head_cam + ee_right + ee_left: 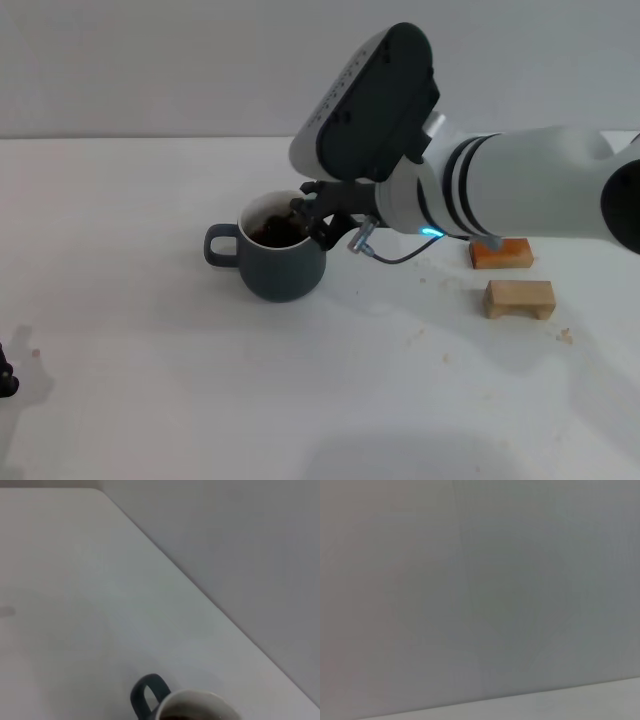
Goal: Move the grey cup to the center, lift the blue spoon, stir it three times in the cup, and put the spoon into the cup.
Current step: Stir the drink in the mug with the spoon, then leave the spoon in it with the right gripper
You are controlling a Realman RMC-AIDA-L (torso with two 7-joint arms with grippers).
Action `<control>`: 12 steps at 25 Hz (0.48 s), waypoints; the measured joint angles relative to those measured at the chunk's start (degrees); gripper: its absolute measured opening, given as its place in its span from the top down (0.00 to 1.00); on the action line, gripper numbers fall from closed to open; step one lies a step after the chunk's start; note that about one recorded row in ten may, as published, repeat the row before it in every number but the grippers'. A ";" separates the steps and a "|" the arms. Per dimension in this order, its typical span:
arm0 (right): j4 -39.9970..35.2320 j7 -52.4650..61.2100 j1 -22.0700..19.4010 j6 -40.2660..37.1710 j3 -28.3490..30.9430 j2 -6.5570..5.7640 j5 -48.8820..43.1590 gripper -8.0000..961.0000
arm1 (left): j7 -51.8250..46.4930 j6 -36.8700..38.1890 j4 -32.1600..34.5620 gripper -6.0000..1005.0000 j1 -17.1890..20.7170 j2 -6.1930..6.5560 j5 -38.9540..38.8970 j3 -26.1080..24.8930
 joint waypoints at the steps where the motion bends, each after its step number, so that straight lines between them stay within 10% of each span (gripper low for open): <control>1: 0.00 0.00 0.00 0.00 0.00 0.00 0.00 0.86 | 0.00 0.00 0.00 1.00 0.00 0.00 0.00 0.00; 12: 4.24 0.00 -2.50 1.85 -2.74 0.09 0.37 0.86 | 0.07 -0.09 -0.01 1.00 -0.21 0.00 0.00 0.64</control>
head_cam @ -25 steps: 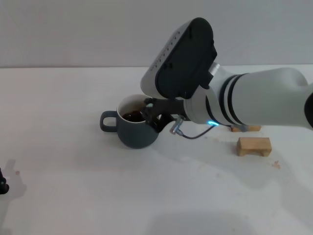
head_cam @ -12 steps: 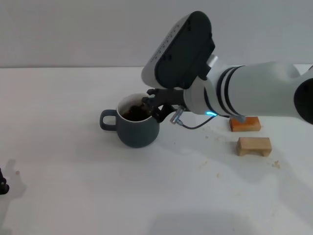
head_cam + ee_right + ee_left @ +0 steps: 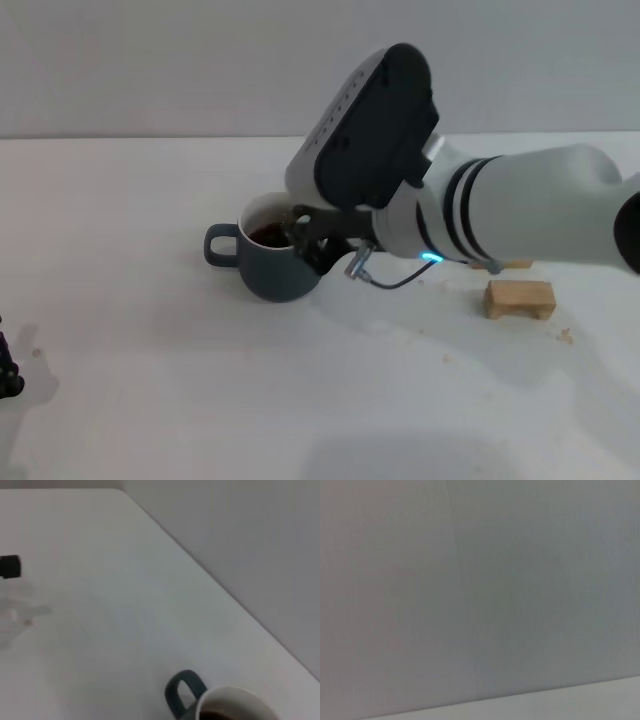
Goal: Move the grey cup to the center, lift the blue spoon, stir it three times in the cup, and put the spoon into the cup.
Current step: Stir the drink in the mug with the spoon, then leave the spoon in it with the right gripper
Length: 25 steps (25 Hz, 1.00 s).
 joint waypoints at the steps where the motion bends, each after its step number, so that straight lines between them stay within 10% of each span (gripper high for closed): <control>1: -0.05 0.00 0.17 -0.10 -0.31 0.04 0.03 0.86 | 0.00 -0.01 0.00 1.00 -0.03 0.00 0.00 0.03; 25: -0.56 -0.06 -2.86 -11.01 -1.77 -0.14 -3.93 0.66 | 0.13 0.03 0.11 1.00 0.17 0.09 -0.11 -0.05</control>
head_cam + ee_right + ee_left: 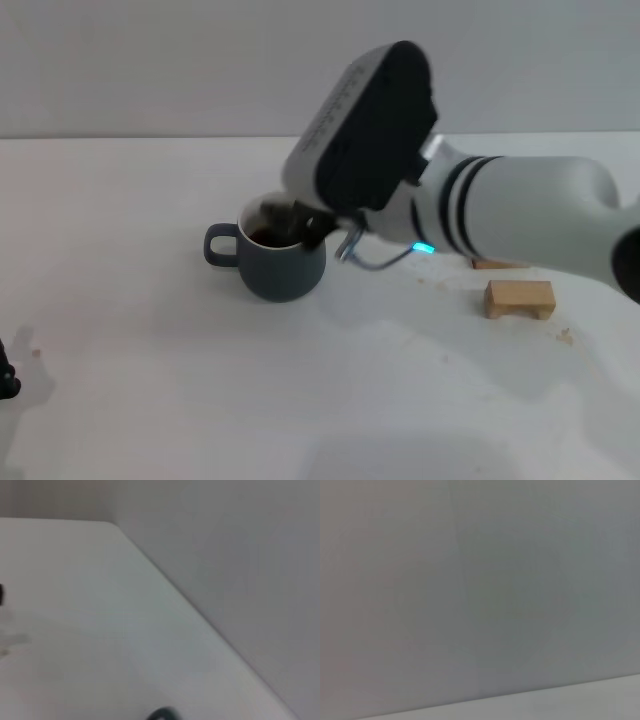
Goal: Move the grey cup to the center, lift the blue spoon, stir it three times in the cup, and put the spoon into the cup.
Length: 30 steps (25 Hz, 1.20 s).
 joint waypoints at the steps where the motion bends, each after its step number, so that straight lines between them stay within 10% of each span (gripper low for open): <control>1: 0.28 0.35 -1.78 -3.04 0.25 0.05 -2.15 0.63 | 0.00 0.06 0.00 1.00 0.04 0.00 -0.07 -0.05; 4: 0.85 1.40 -9.14 -16.27 1.17 0.06 -6.85 0.54 | -0.04 0.26 0.00 1.00 0.16 0.04 -0.21 -0.24; 7: -2.41 1.13 -22.24 -45.95 1.22 -0.09 -8.44 0.54 | -0.14 0.57 -0.03 1.00 0.35 0.09 -0.33 -0.42; 17: -29.71 1.48 -34.57 -102.68 -1.91 0.14 4.95 0.51 | -0.15 0.96 0.14 1.00 0.83 0.08 -0.79 -1.78; 30: -44.18 4.96 -35.96 -116.28 -8.06 0.18 19.81 0.40 | -0.24 0.94 1.46 1.00 2.14 0.12 -0.86 -5.96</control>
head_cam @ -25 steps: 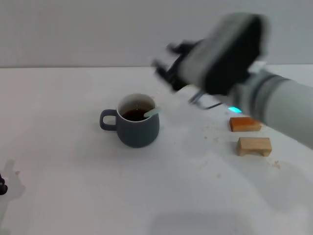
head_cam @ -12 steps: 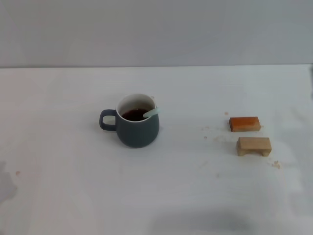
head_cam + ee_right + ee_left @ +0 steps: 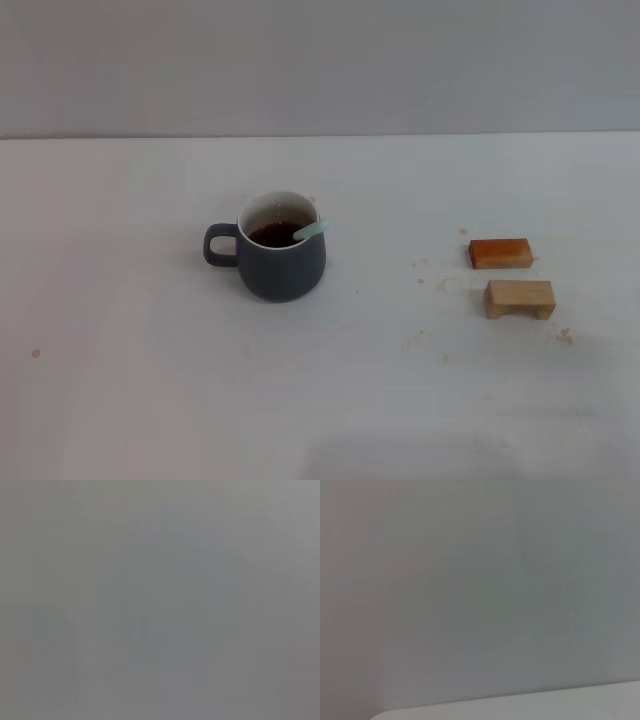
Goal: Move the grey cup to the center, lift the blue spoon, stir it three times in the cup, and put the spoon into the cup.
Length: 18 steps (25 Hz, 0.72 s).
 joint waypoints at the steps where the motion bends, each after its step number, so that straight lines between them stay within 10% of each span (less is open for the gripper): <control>1: -0.19 1.38 -0.06 -1.04 -0.38 0.04 1.04 0.36 | 0.04 -0.05 0.02 1.00 0.16 0.01 0.00 -0.21; 18: -4.42 2.75 -2.62 -21.08 -5.19 -0.08 5.03 0.19 | 0.48 5.03 0.91 1.00 3.02 -0.08 -0.43 -0.80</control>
